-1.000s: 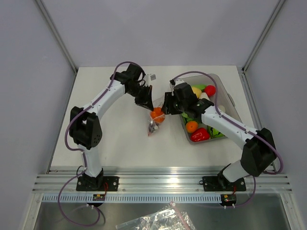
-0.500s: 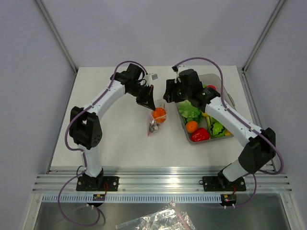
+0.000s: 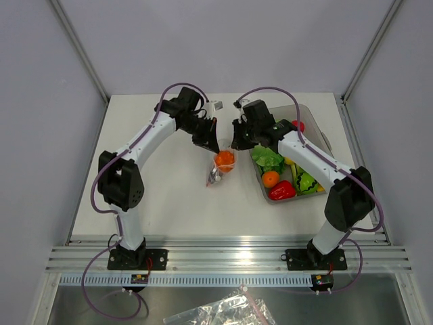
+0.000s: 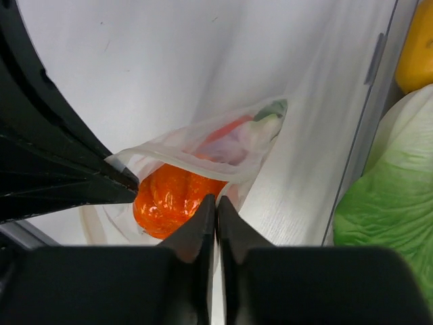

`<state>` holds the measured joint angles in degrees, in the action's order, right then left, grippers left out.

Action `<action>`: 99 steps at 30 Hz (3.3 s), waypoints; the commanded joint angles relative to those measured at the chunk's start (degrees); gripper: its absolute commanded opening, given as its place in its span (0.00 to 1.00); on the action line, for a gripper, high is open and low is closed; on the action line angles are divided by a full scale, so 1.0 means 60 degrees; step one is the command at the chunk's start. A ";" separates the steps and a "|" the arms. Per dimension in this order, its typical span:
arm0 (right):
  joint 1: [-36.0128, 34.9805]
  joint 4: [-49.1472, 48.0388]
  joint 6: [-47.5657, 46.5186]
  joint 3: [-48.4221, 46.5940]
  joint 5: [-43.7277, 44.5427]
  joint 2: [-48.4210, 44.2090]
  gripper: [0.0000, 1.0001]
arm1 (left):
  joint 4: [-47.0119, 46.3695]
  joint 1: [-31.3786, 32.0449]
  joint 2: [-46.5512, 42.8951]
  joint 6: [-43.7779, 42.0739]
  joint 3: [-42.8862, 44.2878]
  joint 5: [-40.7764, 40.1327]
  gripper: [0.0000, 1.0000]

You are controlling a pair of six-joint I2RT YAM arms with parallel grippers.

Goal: Place the food in the zip-top bag and seal the zipper
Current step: Adjust the zipper food storage bag at the center of the board, then zip the zipper food storage bag at the center of the board.

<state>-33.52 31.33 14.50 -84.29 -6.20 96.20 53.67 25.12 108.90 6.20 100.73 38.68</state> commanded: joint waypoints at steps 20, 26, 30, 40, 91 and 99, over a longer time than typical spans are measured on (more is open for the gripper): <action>0.0737 -0.0256 0.3647 -0.0614 -0.1032 0.0709 0.00 | -0.4516 0.0016 -0.4875 -0.1137 -0.3921 -0.2839 0.94; 0.0767 -0.0329 0.3882 -0.0849 -0.1457 0.0929 0.00 | -0.8106 0.1170 -0.7762 -0.1485 -0.8434 -0.4739 0.85; 0.0767 -0.0432 0.3911 -0.0907 -0.1560 0.0958 0.00 | -1.0081 0.1467 -0.8525 -0.1078 -1.0091 -0.5230 0.80; 0.0752 -0.0563 0.3896 -0.0981 -0.1765 0.1061 0.00 | -1.4862 0.1657 -0.8659 -0.0286 -1.2862 -0.6344 0.79; 0.0957 -0.1442 0.4409 -0.0060 -0.2584 0.0768 0.00 | -1.6489 0.1599 -0.7661 0.0740 -1.2877 -0.6343 0.00; 0.0826 -0.2497 0.4498 0.1947 -0.2908 -0.0810 0.09 | -1.5697 -0.0067 -0.7399 0.1413 -1.2013 -0.3931 0.00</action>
<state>-28.18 20.08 42.02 -74.89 -22.68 98.06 -37.21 28.71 64.25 12.88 25.56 8.38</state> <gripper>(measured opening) 0.074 0.060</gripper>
